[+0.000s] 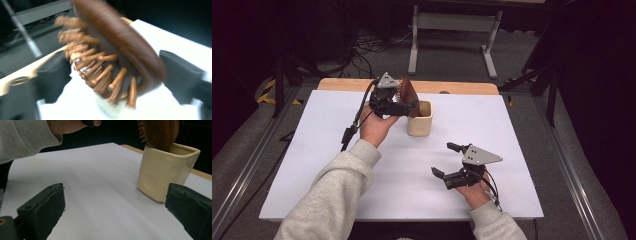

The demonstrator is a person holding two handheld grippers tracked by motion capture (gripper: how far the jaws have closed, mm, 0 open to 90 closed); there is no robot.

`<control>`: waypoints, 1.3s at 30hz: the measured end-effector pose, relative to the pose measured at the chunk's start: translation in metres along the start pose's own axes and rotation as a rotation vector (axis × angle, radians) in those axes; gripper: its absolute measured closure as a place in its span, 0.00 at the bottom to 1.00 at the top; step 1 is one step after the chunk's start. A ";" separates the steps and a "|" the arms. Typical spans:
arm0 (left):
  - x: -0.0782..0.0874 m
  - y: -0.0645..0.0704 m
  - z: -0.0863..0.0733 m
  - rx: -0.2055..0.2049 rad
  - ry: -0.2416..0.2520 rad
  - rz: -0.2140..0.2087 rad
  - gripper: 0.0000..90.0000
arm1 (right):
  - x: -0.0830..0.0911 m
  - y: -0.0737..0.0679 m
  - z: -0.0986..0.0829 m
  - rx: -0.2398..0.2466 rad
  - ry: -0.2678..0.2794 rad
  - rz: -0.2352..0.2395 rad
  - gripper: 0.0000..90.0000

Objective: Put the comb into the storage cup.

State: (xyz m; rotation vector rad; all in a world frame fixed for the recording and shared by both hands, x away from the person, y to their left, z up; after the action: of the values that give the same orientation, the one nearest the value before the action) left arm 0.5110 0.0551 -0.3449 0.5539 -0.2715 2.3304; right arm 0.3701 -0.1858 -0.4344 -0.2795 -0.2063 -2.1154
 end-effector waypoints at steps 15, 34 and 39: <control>0.045 -0.004 -0.007 -0.060 0.084 -0.008 0.00 | 0.005 0.004 0.004 0.006 0.017 -0.012 0.03; 0.127 -0.001 -0.053 -0.035 0.194 -0.107 0.00 | 0.031 0.020 0.015 0.018 0.022 -0.051 0.04; 0.137 -0.006 -0.075 0.013 0.172 -0.113 0.00 | 0.032 0.020 0.013 0.019 0.017 -0.058 0.03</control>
State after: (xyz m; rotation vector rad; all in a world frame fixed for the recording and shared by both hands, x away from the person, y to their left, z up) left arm 0.4029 0.1672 -0.3475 0.3619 -0.1409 2.2547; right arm 0.3723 -0.2196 -0.4120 -0.2470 -0.2268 -2.1713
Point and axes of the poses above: each handheld gripper's, and its own axes: x roughly backward along the jaws, z roughly out of its top, y roughly to its right, the point moved 3 cm from there along -x, roughly forward along the jaws, and after that the axes turned 2 degrees about z, right-handed, at the moved point
